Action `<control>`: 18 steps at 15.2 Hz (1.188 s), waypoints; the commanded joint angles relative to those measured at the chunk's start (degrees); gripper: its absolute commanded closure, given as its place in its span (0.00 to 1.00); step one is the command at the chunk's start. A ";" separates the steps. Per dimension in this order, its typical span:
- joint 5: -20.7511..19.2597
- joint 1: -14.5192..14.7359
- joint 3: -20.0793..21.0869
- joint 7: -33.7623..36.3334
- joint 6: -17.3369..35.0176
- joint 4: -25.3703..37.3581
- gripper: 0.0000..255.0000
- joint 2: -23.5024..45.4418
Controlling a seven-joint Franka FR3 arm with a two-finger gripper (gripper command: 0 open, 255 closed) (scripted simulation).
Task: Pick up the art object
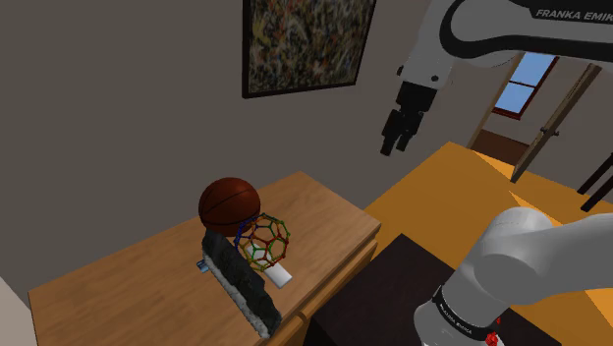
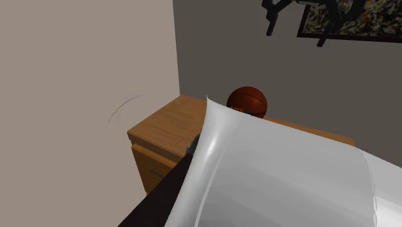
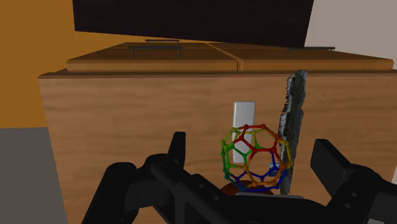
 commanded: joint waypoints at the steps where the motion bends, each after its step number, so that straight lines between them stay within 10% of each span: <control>1: 0.00 0.00 0.00 0.00 0.00 0.00 0.00 0.00; 18: 10.94 7.09 11.91 7.67 37.07 -14.38 0.00 18.16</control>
